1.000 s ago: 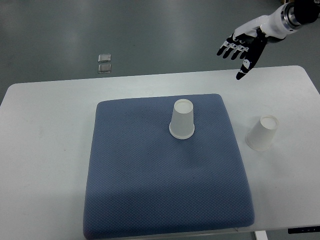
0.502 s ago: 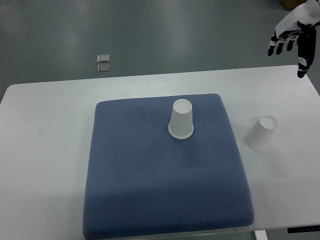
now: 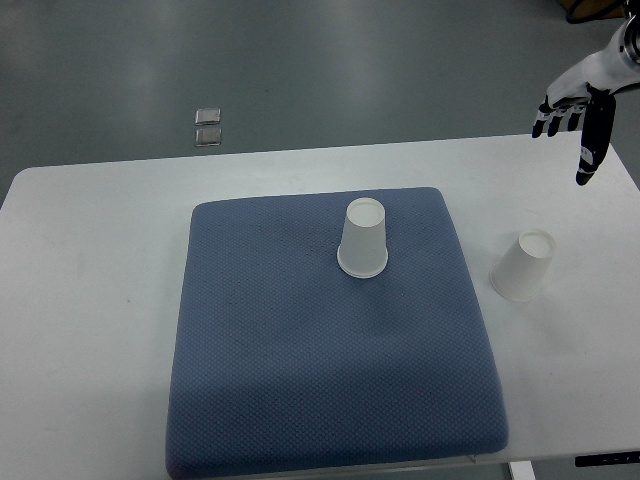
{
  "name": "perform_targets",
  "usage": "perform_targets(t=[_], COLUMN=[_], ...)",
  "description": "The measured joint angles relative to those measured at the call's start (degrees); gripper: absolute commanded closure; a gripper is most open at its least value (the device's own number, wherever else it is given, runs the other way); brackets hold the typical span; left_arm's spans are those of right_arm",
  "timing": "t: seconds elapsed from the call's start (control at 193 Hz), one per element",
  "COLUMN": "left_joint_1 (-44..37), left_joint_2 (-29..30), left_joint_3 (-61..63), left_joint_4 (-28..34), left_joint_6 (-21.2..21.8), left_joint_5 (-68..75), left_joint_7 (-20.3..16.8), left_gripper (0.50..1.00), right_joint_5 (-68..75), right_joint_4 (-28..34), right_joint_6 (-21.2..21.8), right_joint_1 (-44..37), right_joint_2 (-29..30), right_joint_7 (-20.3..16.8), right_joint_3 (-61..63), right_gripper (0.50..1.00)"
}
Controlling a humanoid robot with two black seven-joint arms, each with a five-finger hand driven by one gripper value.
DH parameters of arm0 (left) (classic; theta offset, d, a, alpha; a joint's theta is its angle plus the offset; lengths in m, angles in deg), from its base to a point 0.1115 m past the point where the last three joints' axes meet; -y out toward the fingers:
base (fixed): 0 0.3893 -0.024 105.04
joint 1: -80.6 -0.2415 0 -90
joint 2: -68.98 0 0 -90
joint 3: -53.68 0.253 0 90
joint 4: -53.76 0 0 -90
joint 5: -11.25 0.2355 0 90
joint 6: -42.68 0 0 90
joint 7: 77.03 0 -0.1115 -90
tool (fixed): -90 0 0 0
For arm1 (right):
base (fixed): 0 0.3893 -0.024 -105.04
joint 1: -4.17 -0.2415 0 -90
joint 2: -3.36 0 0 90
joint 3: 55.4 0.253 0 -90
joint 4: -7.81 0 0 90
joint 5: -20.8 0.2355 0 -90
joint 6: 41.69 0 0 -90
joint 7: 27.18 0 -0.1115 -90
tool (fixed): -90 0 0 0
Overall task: Stack paper cups
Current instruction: 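Lower the right hand down around the loose white paper cup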
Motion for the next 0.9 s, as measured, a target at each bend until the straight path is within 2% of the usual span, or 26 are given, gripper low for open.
perform_targets(t=[0.181, 0.549, 0.901], left_joint_1=[-0.1, -0.4, -0.5], left_joint_2=[0.0, 0.0, 0.0], left_joint_3=[0.0, -0.3, -0.1], left_joint_4=[0.1, 0.6, 1.0], left_joint_6=[0.0, 0.1, 0.5], left_joint_5=[0.0, -0.1, -0.1], left_joint_7=[0.1, 0.1, 0.1], left_gripper=[0.5, 0.5, 0.5], right_joint_5=[0.0, 0.0, -0.6], right_joint_4=[-0.7, -4.3, -7.2], right_joint_6=[-5.9, -13.3, -16.3], right_joint_1=[6.5, 18.0, 24.9], right_joint_2=[1.6, 3.4, 4.2], right_joint_7=[0.0, 0.0, 0.0], right_joint_3=[0.1, 3.4, 3.4], right_gripper=[0.583, 0.581, 0.581])
